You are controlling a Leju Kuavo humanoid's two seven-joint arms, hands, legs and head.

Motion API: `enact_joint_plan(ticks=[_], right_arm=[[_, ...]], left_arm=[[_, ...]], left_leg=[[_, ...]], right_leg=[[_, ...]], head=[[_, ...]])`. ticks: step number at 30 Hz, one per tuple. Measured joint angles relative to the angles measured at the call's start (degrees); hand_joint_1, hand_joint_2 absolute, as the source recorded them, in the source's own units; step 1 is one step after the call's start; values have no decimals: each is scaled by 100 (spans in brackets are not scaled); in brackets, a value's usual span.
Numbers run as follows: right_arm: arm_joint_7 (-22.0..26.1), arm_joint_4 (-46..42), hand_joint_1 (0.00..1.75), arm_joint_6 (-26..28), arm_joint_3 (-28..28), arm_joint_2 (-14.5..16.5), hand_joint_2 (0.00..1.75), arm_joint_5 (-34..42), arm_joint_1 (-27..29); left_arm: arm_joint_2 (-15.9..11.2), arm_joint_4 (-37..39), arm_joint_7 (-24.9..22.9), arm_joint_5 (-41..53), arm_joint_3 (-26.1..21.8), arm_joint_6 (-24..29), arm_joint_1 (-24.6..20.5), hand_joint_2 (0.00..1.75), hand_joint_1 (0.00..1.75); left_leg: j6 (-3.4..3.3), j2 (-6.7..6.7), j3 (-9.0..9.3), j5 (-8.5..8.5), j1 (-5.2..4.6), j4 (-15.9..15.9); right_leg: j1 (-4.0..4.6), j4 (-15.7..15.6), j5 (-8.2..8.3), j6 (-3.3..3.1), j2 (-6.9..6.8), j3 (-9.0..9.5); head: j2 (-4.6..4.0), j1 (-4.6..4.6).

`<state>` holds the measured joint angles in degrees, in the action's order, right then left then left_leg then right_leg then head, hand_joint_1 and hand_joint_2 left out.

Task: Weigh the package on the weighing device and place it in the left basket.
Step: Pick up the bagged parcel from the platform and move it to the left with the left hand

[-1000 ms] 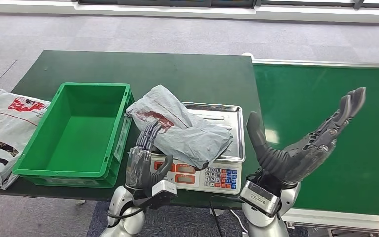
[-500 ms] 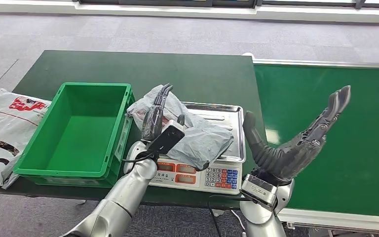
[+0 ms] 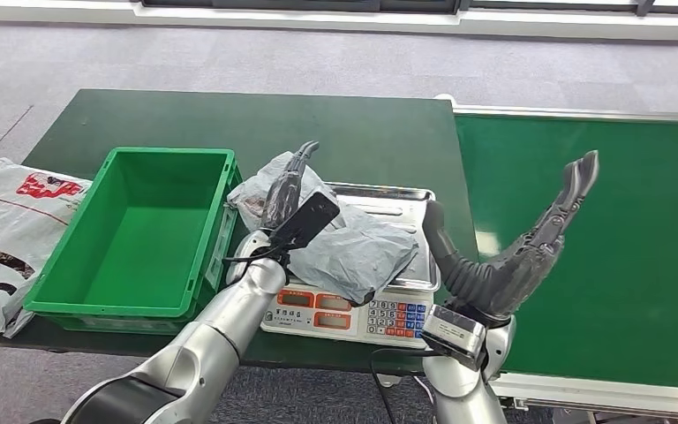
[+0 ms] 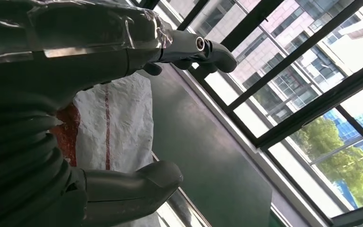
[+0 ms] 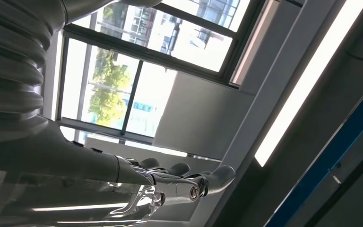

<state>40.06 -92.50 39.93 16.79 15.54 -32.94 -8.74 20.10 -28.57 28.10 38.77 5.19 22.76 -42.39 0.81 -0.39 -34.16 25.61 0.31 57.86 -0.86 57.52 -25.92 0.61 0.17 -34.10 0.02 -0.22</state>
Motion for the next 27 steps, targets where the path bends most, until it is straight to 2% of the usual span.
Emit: enact_joint_plan(ticks=[3,6,10,13,17,22,27], right_arm=[[0,38,0,0,54,0,175,33,-15],[0,79,0,0,95,0,175,64,-25],[0,119,0,0,150,-1,175,101,-37],[1,142,0,0,171,-2,175,173,-44],[0,191,0,0,171,-2,175,250,-51],[0,241,0,0,170,-2,175,214,-55],[0,259,0,0,165,-2,175,127,-54]], left_arm=[[13,257,-381,253,67,133,-82,175,0],[14,534,-1004,458,283,100,-99,175,0],[-4,913,-1868,982,694,-213,-67,175,0],[-72,1107,-2233,1314,1026,-625,-44,175,0],[-147,1203,-2262,1439,1289,-1197,-51,175,0],[-165,1222,-1703,1094,1326,-2015,-52,175,0],[-148,1225,-1535,1061,1326,-2409,-49,175,0]], left_leg=[[0,2,2,0,0,0],[0,1,2,0,0,0],[0,1,-1,0,0,0],[-1,-2,2,2,0,-1],[-7,-6,31,12,0,-2],[-15,-52,78,21,0,-2],[-24,-88,115,31,-1,-2]], right_leg=[[0,0,0,0,2,0],[0,0,0,0,2,0],[0,0,0,0,2,0],[0,0,-3,0,-2,5],[0,-2,-15,1,-9,42],[-1,-7,-46,11,-54,109],[-2,-13,-61,15,-92,163]], head=[[0,0],[0,0],[0,0],[0,1],[0,-1],[0,-1],[0,0]])
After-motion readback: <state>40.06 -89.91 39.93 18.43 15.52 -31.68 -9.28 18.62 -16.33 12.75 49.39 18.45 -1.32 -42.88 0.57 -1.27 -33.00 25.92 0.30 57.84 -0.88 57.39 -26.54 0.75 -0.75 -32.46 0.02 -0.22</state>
